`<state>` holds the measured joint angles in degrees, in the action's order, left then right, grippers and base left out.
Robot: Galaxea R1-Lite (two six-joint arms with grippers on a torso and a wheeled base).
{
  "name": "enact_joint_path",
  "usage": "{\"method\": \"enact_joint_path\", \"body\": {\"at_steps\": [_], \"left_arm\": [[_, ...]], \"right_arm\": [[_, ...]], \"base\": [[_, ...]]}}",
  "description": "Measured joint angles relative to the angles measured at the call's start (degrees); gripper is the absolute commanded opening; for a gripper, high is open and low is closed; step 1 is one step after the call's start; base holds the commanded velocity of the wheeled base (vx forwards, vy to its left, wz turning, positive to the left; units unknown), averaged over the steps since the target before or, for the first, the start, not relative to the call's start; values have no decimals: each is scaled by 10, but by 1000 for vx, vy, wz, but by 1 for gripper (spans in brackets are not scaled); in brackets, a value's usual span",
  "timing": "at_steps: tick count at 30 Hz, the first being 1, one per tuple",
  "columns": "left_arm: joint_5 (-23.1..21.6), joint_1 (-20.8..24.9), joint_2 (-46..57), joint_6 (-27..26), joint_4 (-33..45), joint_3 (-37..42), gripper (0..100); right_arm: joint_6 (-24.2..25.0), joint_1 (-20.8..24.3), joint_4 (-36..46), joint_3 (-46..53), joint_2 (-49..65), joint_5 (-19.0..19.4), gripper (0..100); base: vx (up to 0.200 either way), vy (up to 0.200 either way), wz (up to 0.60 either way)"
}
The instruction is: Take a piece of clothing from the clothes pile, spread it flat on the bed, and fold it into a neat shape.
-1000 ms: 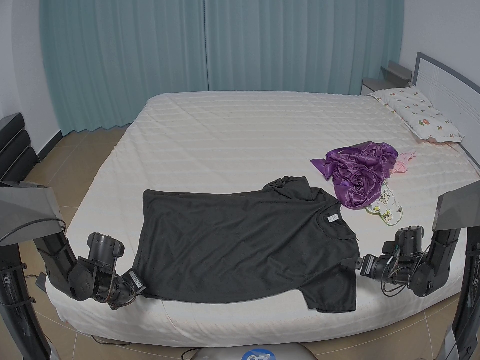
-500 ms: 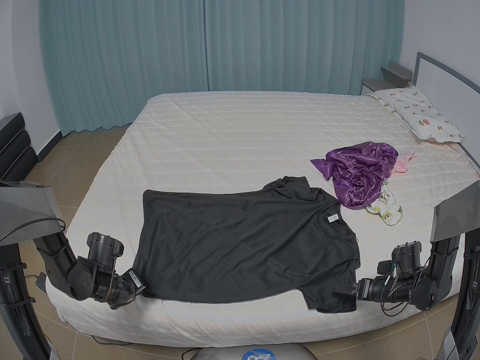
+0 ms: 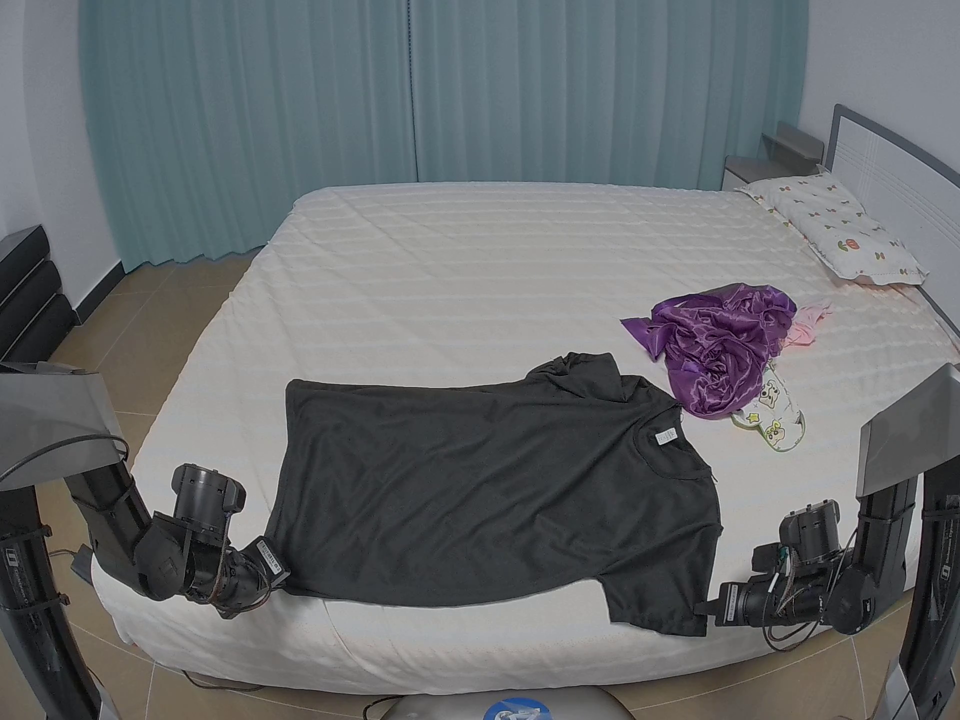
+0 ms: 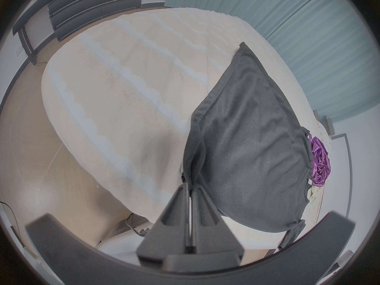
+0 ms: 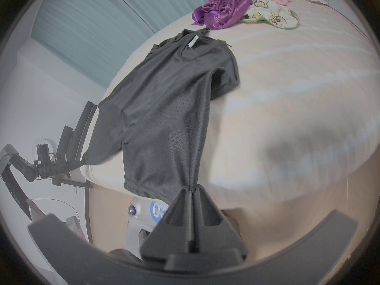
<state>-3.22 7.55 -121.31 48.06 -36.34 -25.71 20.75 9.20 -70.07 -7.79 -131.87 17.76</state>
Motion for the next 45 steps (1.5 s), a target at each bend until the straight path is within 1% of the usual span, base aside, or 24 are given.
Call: {"method": "enact_joint_path", "body": {"at_steps": [4, 9, 12, 16, 20, 23, 27, 28, 34, 39, 41, 45], "left_arm": [[3, -1, 5, -20, 10, 3, 0], [7, -7, 17, -57, 53, 6, 0], [9, -12, 26, -78, 80, 7, 0], [12, -16, 32, -93, 105, 7, 0], [32, -19, 35, -105, 115, 6, 0], [44, -20, 35, -120, 120, 8, 0], [49, -21, 34, -126, 126, 11, 0], [49, -20, 34, -127, 126, 12, 100], [47, -19, 28, -132, 128, 18, 100], [43, -19, 26, -131, 126, 15, 100], [34, -21, 28, -131, 124, 14, 100], [-8, -29, 43, -129, 124, 10, 100]], "right_arm": [[-16, -5, -1, 42, 12, 0, 0], [-29, -7, 6, 63, 25, 0, 0], [-32, -5, 30, 66, 31, -1, 0], [-46, -1, 64, 68, 42, -1, 0], [-64, 9, 100, 68, 57, -2, 0], [-70, 18, 114, 68, 64, -16, 0], [-74, 38, 122, 68, 68, -36, 0], [-75, 41, 120, 68, 68, -39, 100], [-70, 44, 108, 68, 69, -41, 100], [-58, 25, 41, 68, 74, -38, 100], [-41, 14, 14, 68, 77, -36, 100], [23, 3, 0, 47, 84, -34, 100]], "base": [[0, 0, 0], [0, 0, 0], [0, 0, 0], [0, 0, 0], [0, 0, 0], [0, 0, 0], [0, 0, 0], [0, 0, 0], [0, 0, 0], [0, 0, 0], [0, 0, 0], [0, 0, 0]]}}
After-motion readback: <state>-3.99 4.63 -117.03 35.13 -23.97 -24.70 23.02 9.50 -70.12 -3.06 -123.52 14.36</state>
